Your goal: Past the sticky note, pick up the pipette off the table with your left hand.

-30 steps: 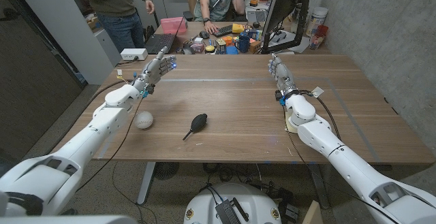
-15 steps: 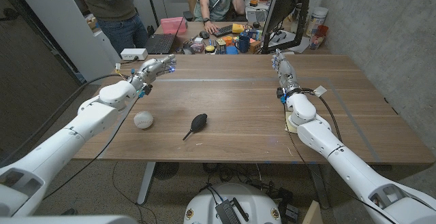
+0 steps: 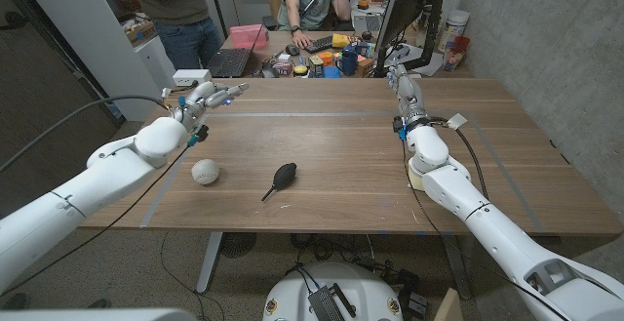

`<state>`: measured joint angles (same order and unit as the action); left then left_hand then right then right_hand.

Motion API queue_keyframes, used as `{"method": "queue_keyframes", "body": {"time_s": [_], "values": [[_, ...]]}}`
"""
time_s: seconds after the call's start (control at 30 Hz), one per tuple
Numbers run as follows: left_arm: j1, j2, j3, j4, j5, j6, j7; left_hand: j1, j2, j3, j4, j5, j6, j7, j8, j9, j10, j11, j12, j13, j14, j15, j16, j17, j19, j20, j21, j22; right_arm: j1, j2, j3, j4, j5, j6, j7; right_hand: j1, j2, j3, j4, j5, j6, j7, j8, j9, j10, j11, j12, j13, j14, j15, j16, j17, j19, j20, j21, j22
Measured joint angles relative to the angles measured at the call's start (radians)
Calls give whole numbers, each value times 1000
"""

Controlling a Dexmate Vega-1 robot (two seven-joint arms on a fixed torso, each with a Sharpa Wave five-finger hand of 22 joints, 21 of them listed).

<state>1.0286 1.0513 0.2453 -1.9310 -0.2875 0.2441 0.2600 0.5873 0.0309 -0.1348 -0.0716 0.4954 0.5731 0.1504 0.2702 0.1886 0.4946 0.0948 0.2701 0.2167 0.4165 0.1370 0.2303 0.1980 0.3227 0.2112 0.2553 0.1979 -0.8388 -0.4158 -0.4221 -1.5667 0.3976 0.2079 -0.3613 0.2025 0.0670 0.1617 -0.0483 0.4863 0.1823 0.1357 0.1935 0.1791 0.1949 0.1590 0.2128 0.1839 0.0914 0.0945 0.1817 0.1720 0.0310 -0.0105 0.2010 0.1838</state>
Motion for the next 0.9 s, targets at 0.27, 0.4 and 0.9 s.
{"method": "queue_keyframes", "body": {"time_s": [0.27, 0.4, 0.9], "values": [[19, 47, 26, -122, 134, 172, 54, -47, -14, -27, 19, -8, 60, 28, 7, 0, 7, 7, -1, 0, 0, 0, 0, 5, -26, 8, -15, -1, 1, 2, -2, -27, -23, -13, -22, 0, 0, -4, -4, 0, 0, 0, 0, 0, 0, 0, 0, 0, 0, 0, 0, 3, 0, 0, 0, 0], [-12, 58, 79, -168, 219, 277, 52, -57, -16, -35, 19, -8, 76, 30, 7, 0, 13, 13, -4, 0, 1, 1, 0, 5, -34, 5, -21, -3, -4, 1, -1, -40, -30, -17, -31, 0, 0, -4, -4, 0, 0, 0, 0, 0, 0, 0, 0, 0, 0, 0, 0, 3, 0, 0, 0, 0], [-192, 50, 324, -276, 509, 487, -124, -70, -13, -44, 28, -8, 83, 33, 7, 0, 10, 26, -9, -3, 4, 12, -6, 5, -45, 5, -23, -3, -22, -10, 24, -62, -39, 1, -40, 0, 0, -8, 0, 6, 0, 0, 0, 0, 0, 0, 0, 0, 0, 0, 0, 3, 0, 0, 0, 0]]}}
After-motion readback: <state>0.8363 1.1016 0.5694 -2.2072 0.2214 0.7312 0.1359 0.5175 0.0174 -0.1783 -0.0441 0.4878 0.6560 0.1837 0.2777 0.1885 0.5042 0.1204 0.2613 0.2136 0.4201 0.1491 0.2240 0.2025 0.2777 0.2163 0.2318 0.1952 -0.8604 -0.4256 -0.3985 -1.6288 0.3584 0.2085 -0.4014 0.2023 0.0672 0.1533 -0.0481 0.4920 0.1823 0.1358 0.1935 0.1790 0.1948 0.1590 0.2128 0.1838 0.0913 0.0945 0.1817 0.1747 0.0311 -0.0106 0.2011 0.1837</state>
